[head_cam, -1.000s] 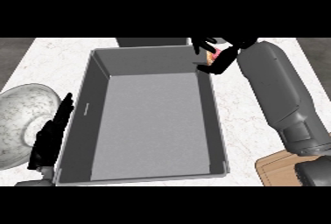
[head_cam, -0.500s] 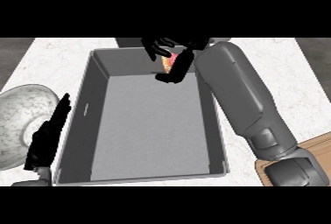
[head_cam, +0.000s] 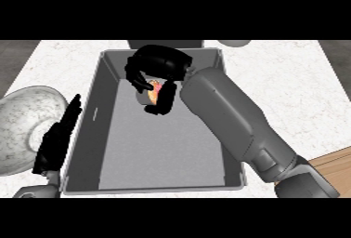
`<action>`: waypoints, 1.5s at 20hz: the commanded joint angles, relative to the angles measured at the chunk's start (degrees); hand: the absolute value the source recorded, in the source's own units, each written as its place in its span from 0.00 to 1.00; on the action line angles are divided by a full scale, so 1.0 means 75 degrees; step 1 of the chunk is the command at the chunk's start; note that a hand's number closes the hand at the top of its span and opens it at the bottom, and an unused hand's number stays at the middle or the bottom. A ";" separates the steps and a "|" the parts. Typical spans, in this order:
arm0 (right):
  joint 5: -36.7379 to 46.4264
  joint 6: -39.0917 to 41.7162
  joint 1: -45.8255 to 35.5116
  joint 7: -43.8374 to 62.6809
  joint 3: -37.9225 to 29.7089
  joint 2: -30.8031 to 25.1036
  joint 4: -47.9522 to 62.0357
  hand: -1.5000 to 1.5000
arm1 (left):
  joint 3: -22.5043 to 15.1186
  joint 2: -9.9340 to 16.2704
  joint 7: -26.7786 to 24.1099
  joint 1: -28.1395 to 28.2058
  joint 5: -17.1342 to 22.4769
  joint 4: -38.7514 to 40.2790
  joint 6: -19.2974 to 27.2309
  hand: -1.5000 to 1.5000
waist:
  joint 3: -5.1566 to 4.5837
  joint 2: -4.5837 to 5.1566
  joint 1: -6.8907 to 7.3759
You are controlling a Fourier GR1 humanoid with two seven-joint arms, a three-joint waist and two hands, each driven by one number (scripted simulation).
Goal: Pick the cupcake from the cutting board and place it in the cardboard box
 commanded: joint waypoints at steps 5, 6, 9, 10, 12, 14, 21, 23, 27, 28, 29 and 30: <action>-0.1576 -0.0941 -0.0151 0.1228 0.1718 0.0027 0.0729 0.00 | -0.0076 -0.0068 -0.0324 -0.0016 -0.0078 0.0150 -0.0030 0.50 | -0.0007 0.0079 0.0290; -0.1805 -0.1008 0.0010 0.1191 0.2052 0.0028 0.0588 0.00 | -0.0165 -0.0240 -0.0308 -0.0079 -0.0095 0.0281 0.0036 0.50 | -0.0005 0.0074 0.0252; -0.2291 -0.1388 -0.0035 0.1089 0.2563 0.0028 0.0729 0.00 | -0.0174 -0.0118 0.0247 -0.0282 0.0007 -0.0133 -0.0180 0.50 | -0.0002 0.0099 0.0397; -0.2689 -0.1517 0.0157 0.1375 0.2746 0.0028 0.0254 0.00 | -0.0276 -0.0290 -0.0208 -0.0355 -0.0345 0.0383 0.0175 0.50 | -0.0005 0.0091 0.0322; -0.3125 -0.1557 0.0062 0.1125 0.2626 0.0028 0.0583 0.00 | -0.0195 -0.0174 -0.0115 -0.0381 -0.0188 0.0252 -0.0010 0.50 | -0.0004 0.0118 0.0395; -0.3517 -0.1642 0.0178 0.0769 0.2165 0.0028 0.0603 0.00 | -0.0255 -0.0188 -0.0271 0.0001 -0.0265 0.0078 0.0047 0.50 | 0.0001 0.0095 0.0296; -0.5488 -0.2014 0.0082 0.0783 0.0936 0.0028 0.0979 0.00 | -0.0112 -0.0056 0.0118 -0.0309 -0.0080 0.0020 -0.0160 0.50 | 0.0007 0.0127 0.0364; -0.6070 -0.1556 -0.0283 0.0958 0.0505 0.0028 0.1245 0.00 | -0.0118 -0.0144 -0.0088 -0.0382 -0.0075 0.0172 -0.0104 0.50 | 0.0001 0.0146 0.0339; -0.6239 -0.1372 -0.0721 0.0559 -0.0515 -0.0224 0.2408 0.00 | -0.0139 -0.0126 -0.0048 -0.0050 -0.0126 -0.0012 -0.0086 0.50 | 0.0005 0.0153 0.0243; -0.6262 -0.1438 -0.0824 0.0565 -0.0621 -0.0139 0.2663 0.00 | -0.0068 -0.0107 -0.0220 -0.0073 -0.0131 0.0144 -0.0048 0.50 | 0.0001 0.0155 0.0216; -0.6344 -0.1182 -0.0838 0.0477 -0.0797 -0.0713 0.2757 0.00 | 0.0081 0.0027 -0.0144 -0.0236 -0.0056 0.0201 -0.0114 0.50 | 0.0003 0.0182 0.0201; -0.6302 -0.1303 -0.0974 0.0426 -0.0862 -0.0647 0.3032 0.00 | -0.0065 -0.0113 0.0141 -0.0316 -0.0062 0.0008 -0.0111 0.50 | 0.0006 0.0173 0.0223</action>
